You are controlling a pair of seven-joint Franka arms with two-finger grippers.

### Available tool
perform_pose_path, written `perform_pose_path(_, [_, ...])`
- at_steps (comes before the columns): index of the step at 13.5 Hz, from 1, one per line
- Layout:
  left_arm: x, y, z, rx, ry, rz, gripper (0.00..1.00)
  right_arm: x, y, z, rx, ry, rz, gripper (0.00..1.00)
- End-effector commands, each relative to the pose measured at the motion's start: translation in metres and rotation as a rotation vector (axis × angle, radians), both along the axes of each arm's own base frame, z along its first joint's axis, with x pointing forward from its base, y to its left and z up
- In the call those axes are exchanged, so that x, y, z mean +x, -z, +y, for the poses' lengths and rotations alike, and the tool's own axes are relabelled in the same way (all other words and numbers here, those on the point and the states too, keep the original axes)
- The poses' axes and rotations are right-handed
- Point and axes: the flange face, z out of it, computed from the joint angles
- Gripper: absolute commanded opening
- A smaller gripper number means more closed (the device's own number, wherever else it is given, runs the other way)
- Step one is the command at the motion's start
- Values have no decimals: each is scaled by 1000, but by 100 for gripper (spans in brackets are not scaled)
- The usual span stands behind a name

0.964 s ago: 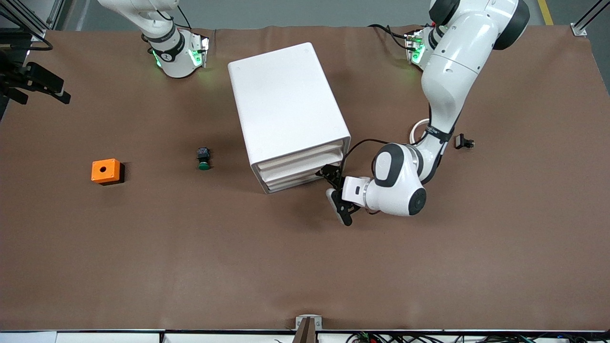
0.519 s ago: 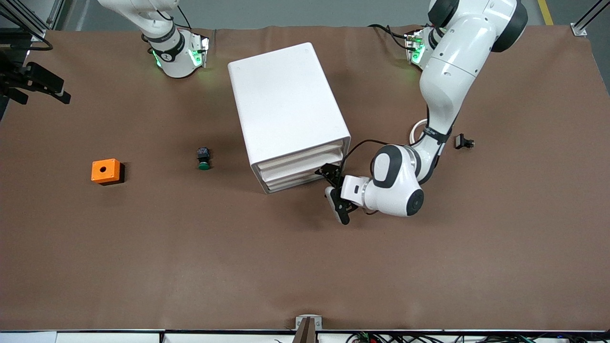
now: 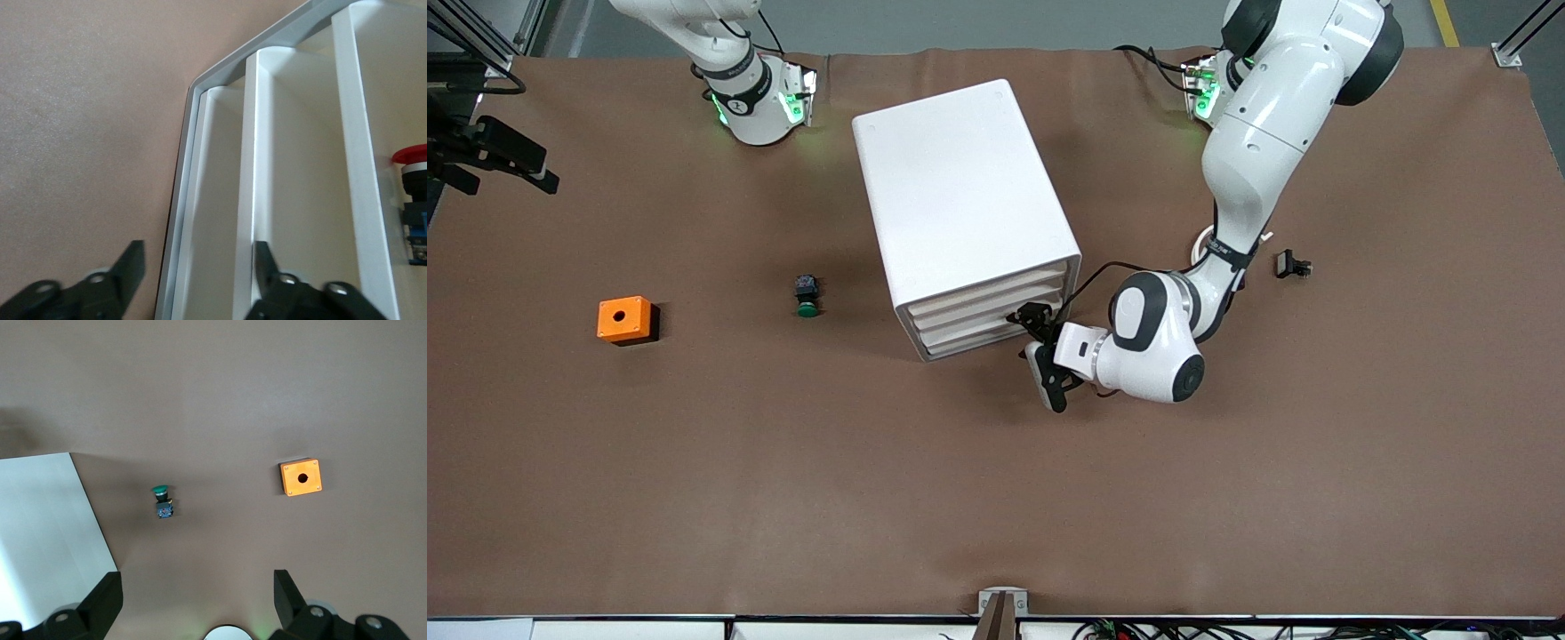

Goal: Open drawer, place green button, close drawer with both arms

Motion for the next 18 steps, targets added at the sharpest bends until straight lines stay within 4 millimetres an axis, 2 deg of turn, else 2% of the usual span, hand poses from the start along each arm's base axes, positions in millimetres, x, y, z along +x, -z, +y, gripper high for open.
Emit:
perform_pose_path(1, [3,0,1,-27,6,-1,10,-7,-3,0,4,-4,-3,100])
perform_pose_path(2, [3,-1,1,-26,6,-2,5,-7,-3,1,4,-5,-3,100])
perform_pose_path(4, [4,-2,2,-26,6,-4,0,-7,-3,0,4,-4,-3,100])
perform_pose_path(9, [7,-5,5,-20,2,-12,0,-7,-3,-2,5,-1,-2,100])
perform_pose_path(15, [27,-13,33,-23,-45,-25,0,-7,-3,-2,5,1,-2,100])
perform_pose_path(17, [31,-19,39,-27,-56,-33,0,-7,-3,-2,5,-1,-2,100])
perform_pose_path(18, [41,-26,44,-34,-69,-49,0,-7,-3,-2,5,-1,-2,100])
